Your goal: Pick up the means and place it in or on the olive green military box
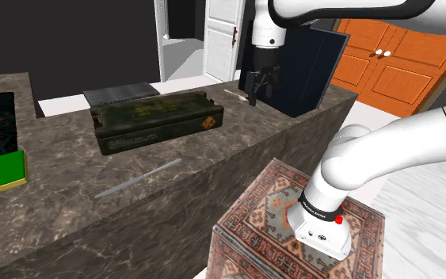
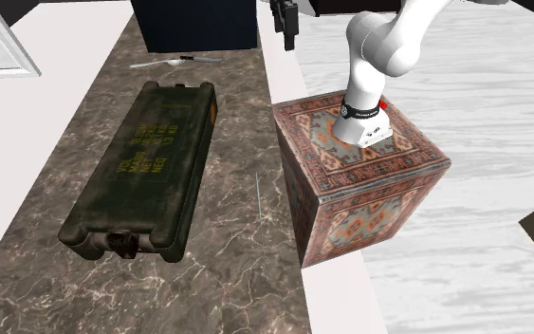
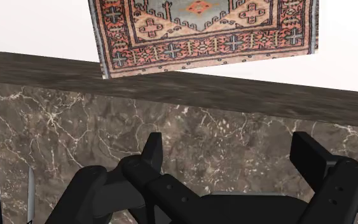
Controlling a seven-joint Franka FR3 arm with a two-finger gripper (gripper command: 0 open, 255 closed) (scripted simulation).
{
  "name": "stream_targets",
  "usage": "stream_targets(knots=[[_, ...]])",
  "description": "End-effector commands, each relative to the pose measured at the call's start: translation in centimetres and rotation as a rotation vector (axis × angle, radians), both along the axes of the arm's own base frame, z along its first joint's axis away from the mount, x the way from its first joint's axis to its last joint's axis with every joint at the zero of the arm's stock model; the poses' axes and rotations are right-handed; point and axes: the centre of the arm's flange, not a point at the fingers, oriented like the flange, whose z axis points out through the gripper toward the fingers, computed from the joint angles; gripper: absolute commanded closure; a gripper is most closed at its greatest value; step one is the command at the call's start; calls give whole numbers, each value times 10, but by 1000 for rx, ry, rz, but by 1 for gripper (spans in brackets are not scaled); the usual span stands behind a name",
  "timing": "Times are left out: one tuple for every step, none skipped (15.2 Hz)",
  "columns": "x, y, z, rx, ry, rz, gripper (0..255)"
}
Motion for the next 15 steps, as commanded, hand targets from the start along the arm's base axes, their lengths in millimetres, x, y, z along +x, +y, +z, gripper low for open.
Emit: stream_targets(knots=[[0,0,0,0,0,0,0],[11,6,-5,-1,1,44,0],[22,12,-10,-2,2,89,0],[33,18,-14,-3,2,133,0],[44,26,-19,-3,3,178,0],[54,33,-24,-4,4,222,0],[63,41,-29,-5,5,267,0],[73,50,-34,-6,6,311,0],[82,58,-39,-7,6,356,0],[90,68,-43,-8,7,400,0],[99,77,-48,-9,8,445,0],[106,87,-53,-10,9,489,0],[114,97,-58,-10,10,534,0],[120,108,-63,-11,10,578,0],[127,119,-68,-12,11,623,0]])
